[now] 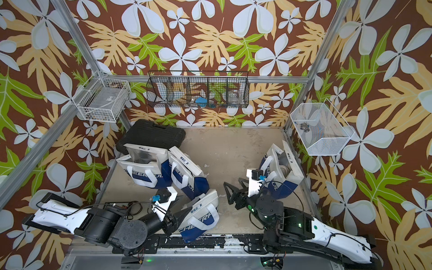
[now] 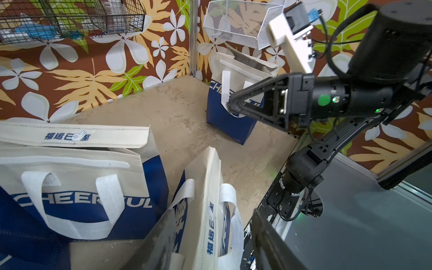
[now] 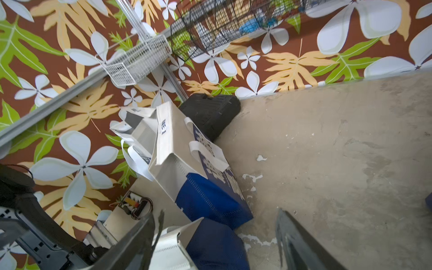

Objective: Open the takeout bag
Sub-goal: Adjust the takeout bag at the center of the board.

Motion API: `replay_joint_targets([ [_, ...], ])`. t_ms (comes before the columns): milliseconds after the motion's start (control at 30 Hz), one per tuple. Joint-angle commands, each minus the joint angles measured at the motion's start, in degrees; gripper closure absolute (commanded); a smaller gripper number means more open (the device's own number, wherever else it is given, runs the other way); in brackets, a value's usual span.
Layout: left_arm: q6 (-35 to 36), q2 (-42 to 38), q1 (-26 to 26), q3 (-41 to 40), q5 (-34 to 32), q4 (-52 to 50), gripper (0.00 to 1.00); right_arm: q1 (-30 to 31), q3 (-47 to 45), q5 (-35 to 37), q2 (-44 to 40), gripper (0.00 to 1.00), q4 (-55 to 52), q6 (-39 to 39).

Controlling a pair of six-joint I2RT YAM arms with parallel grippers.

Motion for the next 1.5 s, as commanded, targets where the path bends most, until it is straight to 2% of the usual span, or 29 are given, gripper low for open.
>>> replay_joint_targets([
  [0,-1.10,8.01,0.07,5.13,1.80,-14.79,0.45,-0.73,-2.64,-10.45,4.49,0.17,-2.11,-0.14],
  [67,-3.04,11.44,0.07,6.17,4.09,-17.28,0.44,-2.34,-5.62,-14.41,4.93,0.18,0.89,0.05],
  [167,-3.44,9.25,0.13,2.48,6.45,-13.05,0.38,-8.68,-10.39,-23.03,-0.29,0.17,6.23,-0.16],
  [300,-8.46,7.71,0.08,3.16,-0.97,-18.30,0.28,-18.07,-15.90,-40.16,-7.06,0.13,14.65,-0.80],
  [400,-8.39,7.39,0.74,4.49,-1.86,-19.13,0.26,-21.15,-18.39,-47.45,-5.47,0.11,20.40,-1.34],
  [467,-7.58,7.75,3.57,4.13,-0.52,-18.84,0.26,-22.97,-19.40,-52.48,-1.21,0.13,24.81,-2.11],
  [567,-4.80,6.97,9.54,0.61,3.86,-15.56,0.25,-24.11,-19.71,-60.25,5.55,0.24,31.74,-2.89],
  [633,-3.25,5.57,12.66,-2.14,6.80,-12.30,0.25,-24.19,-19.39,-62.59,7.35,0.27,33.50,-3.89],
  [733,-1.65,4.50,16.23,-4.71,7.37,-10.93,0.25,-24.12,-19.01,-62.35,5.38,0.26,31.71,-5.90],
  [833,1.11,4.20,18.65,-6.16,8.59,-9.17,0.34,-24.11,-19.36,-62.33,0.57,0.22,31.33,-6.30],
  [900,3.29,3.91,20.16,-6.59,10.40,-6.63,0.41,-24.17,-19.28,-63.01,0.80,0.24,31.09,-7.00],
  [1033,9.86,3.61,23.87,-6.61,15.74,-2.05,0.94,-24.17,-17.03,-60.12,8.36,0.29,28.48,-11.21],
  [1067,11.20,3.84,24.22,-6.20,16.63,-1.44,1.00,-24.22,-16.57,-58.29,9.76,0.28,28.44,-11.82],
  [1167,14.90,3.66,24.33,-5.27,20.33,-0.69,1.00,-24.25,-15.69,-54.89,11.87,0.23,30.96,-12.24],
  [1267,18.47,1.59,24.33,-4.95,25.60,1.06,1.00,-24.27,-14.75,-58.89,14.26,0.21,36.47,-11.10],
  [1333,21.23,0.12,24.32,-4.85,29.22,2.48,1.00,-24.25,-13.63,-62.73,16.60,0.24,38.79,-11.42],
  [1367,22.32,-0.58,24.45,-4.78,30.43,3.04,1.00,-24.20,-13.04,-63.50,17.75,0.28,39.37,-11.70],
  [1400,23.33,-0.90,24.85,-4.67,31.10,3.18,1.00,-24.20,-12.57,-63.53,18.66,0.39,39.88,-11.79],
  [1433,24.39,-1.01,25.66,-4.46,31.52,3.10,1.00,-24.28,-12.37,-66.24,19.61,0.56,40.96,-11.75],
  [1467,25.06,-0.83,26.69,-4.12,31.10,3.01,1.00,-24.27,-12.40,-68.11,20.30,0.68,42.13,-11.56],
])
